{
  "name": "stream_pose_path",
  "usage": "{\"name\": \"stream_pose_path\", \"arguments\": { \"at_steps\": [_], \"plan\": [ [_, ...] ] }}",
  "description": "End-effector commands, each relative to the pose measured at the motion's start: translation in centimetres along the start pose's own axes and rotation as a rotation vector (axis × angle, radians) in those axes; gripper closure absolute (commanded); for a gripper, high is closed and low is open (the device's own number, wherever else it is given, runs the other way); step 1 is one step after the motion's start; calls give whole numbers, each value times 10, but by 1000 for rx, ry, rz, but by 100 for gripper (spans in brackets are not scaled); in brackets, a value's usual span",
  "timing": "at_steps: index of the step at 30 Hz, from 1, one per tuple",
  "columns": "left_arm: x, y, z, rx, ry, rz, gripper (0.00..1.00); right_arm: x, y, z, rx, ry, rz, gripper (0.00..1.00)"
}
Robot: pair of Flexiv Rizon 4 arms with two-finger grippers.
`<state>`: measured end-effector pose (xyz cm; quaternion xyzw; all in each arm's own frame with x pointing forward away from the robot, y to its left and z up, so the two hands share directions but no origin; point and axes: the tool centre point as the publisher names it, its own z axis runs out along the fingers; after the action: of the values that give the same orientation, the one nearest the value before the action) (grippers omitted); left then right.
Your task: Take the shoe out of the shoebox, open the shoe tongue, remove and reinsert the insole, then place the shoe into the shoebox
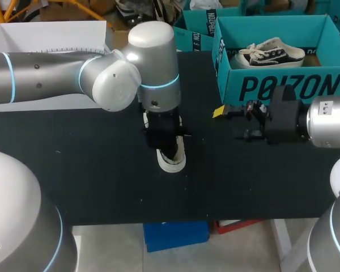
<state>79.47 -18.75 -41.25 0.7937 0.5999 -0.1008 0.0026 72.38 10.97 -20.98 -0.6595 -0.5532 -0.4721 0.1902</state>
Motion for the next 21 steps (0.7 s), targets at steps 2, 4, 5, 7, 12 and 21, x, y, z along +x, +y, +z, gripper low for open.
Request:
{"name": "stream_pose_path", "arguments": {
  "at_steps": [2, 4, 5, 7, 12, 21],
  "plan": [
    [2, -4, -11, -15, -20, -3, 100, 0, 0, 0, 0, 0, 0, 0],
    [1, -3, -21, -30, -28, -6, 100, 0, 0, 0, 0, 0, 0, 0],
    [2, -2, -26, -37, -29, -9, 100, 0, 0, 0, 0, 0, 0, 0],
    [3, -1, -37, -57, -27, -17, 100, 0, 0, 0, 0, 0, 0, 0],
    [9, 1, -64, -78, -13, -53, 100, 0, 0, 0, 0, 0, 0, 0],
    [27, 5, -103, -125, -41, -160, 100, 0, 0, 0, 0, 0, 0, 0]
  ]
}}
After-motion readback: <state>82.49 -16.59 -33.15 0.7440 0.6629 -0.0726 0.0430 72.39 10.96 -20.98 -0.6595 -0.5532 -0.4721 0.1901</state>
